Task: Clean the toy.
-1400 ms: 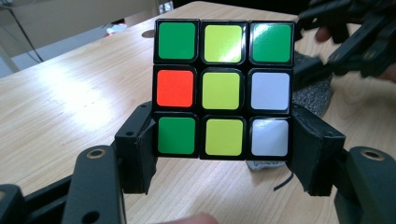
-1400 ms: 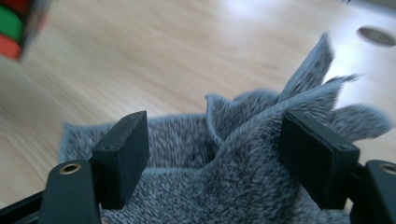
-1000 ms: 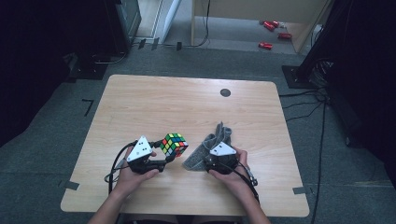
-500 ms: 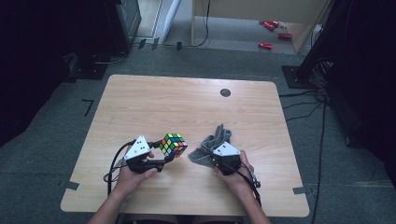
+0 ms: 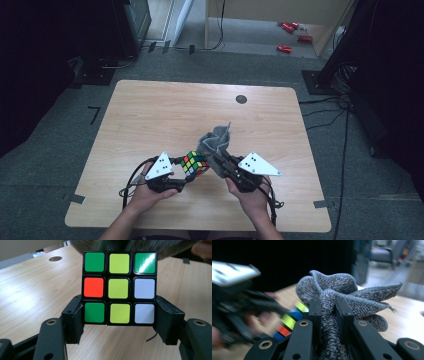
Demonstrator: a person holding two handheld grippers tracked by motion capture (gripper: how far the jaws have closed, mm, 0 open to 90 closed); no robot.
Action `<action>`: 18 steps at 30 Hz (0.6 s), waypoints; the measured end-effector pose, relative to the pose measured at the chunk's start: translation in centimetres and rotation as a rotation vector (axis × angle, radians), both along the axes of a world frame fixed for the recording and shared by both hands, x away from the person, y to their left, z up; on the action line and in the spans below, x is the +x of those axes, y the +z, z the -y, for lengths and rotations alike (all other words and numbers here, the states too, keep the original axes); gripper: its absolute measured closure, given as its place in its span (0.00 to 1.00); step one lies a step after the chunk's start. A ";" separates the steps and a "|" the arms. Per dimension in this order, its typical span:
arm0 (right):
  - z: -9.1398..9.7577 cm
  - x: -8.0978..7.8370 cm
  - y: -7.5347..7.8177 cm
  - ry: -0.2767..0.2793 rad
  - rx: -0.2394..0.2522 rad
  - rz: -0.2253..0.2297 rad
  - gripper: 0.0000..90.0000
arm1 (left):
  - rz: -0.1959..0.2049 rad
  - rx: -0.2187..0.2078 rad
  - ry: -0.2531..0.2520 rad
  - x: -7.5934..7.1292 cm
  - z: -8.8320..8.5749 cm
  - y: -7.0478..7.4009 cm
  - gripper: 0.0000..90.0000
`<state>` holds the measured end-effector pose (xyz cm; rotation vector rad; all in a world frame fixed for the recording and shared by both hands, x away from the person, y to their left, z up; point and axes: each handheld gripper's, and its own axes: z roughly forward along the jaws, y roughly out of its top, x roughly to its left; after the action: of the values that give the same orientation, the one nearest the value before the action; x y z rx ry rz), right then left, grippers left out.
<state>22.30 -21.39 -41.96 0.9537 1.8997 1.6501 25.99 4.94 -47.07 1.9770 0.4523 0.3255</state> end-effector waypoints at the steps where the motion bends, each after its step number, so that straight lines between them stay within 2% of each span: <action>1: -0.4 -0.2 0.2 0.026 0.012 0.002 0.87 | 0.008 0.007 -0.005 -0.2 0.2 0.0 0.39; 3: -1.2 -0.4 0.1 0.061 0.006 -0.017 0.87 | 0.018 0.009 -0.018 -0.4 0.5 0.0 0.39; 6: -1.6 -0.1 -0.8 0.061 -0.001 -0.049 0.87 | 0.044 0.018 -0.012 -0.5 0.3 0.1 0.39; 9: -0.9 0.6 -2.0 0.024 0.050 -0.115 0.87 | 0.065 -0.002 -0.004 -0.5 -0.2 0.2 0.39; 12: -0.3 1.3 -3.2 -0.036 0.028 -0.167 0.87 | 0.074 -0.036 0.016 -0.4 -0.6 0.6 0.39; 14: 0.1 1.7 -3.7 -0.062 0.021 -0.194 0.87 | 0.070 -0.039 0.025 -0.2 -0.8 0.6 0.39; 16: 0.3 1.7 -3.5 -0.074 0.026 -0.195 0.87 | 0.069 -0.026 0.038 -0.1 -0.8 0.5 0.39; 18: 0.2 1.2 -2.6 -0.063 0.041 -0.158 0.86 | 0.063 -0.006 0.043 0.0 -0.8 0.3 0.39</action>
<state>23.54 -21.63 -44.55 1.1798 1.9212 1.6252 26.01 5.74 -46.78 1.9477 0.4550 0.4121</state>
